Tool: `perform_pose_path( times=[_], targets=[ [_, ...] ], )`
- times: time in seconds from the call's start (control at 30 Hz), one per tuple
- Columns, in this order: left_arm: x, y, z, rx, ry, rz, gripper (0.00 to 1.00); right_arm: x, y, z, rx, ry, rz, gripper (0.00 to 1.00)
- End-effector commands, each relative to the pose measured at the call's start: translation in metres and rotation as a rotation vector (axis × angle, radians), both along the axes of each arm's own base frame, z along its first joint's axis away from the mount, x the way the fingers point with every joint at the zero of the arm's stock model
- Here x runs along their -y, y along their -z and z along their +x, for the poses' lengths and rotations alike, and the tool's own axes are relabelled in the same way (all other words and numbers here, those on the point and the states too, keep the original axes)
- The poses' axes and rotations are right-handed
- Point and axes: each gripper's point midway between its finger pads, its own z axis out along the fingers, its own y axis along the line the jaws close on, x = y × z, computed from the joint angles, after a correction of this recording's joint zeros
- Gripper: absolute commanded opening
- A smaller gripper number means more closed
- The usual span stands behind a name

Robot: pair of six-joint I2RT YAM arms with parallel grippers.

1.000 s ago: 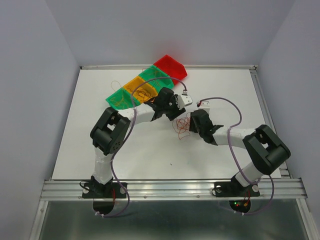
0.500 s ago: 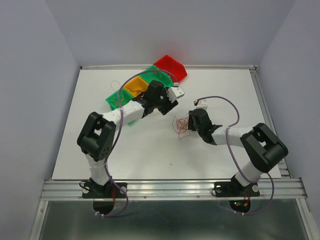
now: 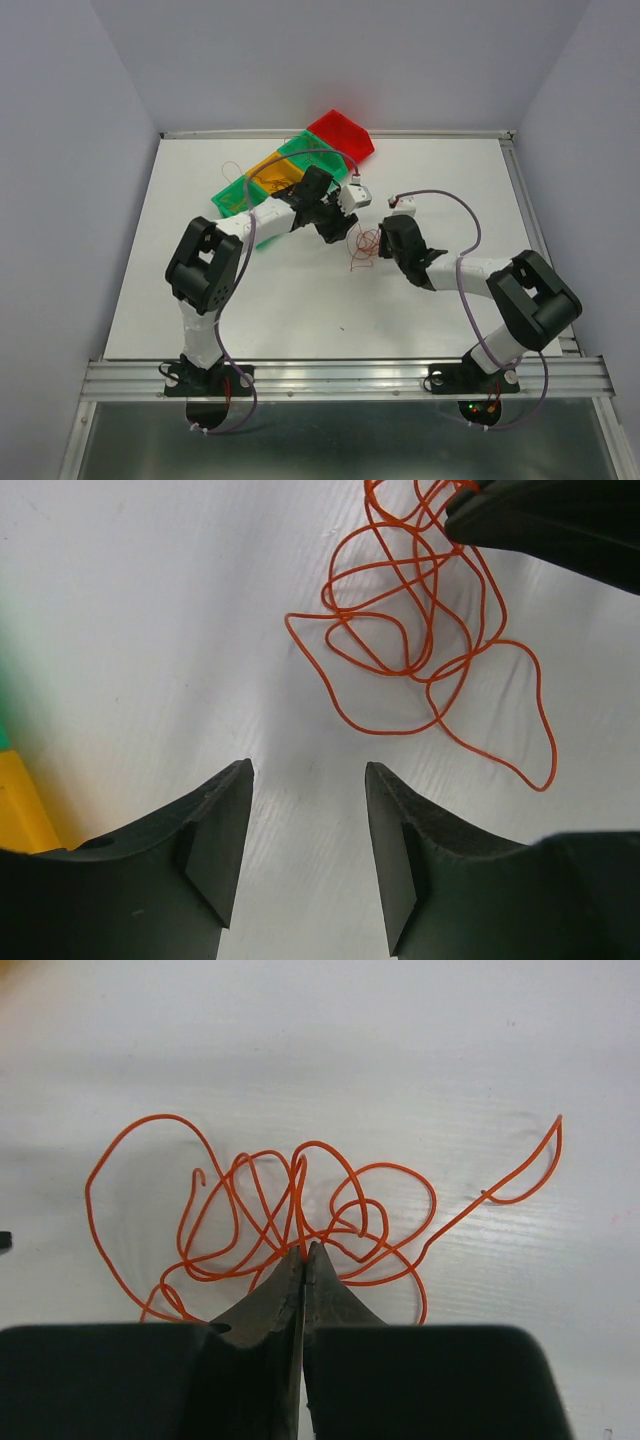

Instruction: Untangle the cables

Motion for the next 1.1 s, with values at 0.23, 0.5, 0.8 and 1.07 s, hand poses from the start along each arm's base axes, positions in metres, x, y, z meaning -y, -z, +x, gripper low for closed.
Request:
perform_pose_path(
  times=[0.23,0.5,0.8,1.07],
  targets=[
    [0.031,-0.019,-0.003,-0.05,0.087,-0.108,0.55,-0.005,-0.034,0.008,0.102,0.0,0.079,0.01],
    [0.047,-0.001,0.024,-0.064,0.035,-0.113,0.46,-0.005,-0.038,0.004,0.109,-0.011,0.095,0.01],
    [0.015,-0.043,0.059,0.107,-0.094,-0.113,0.0,0.02,-0.05,-0.004,0.154,0.111,0.122,0.01],
    [-0.097,-0.191,0.062,0.337,-0.262,-0.247,0.0,0.084,-0.081,-0.036,0.279,0.364,0.2,0.01]
  ],
)
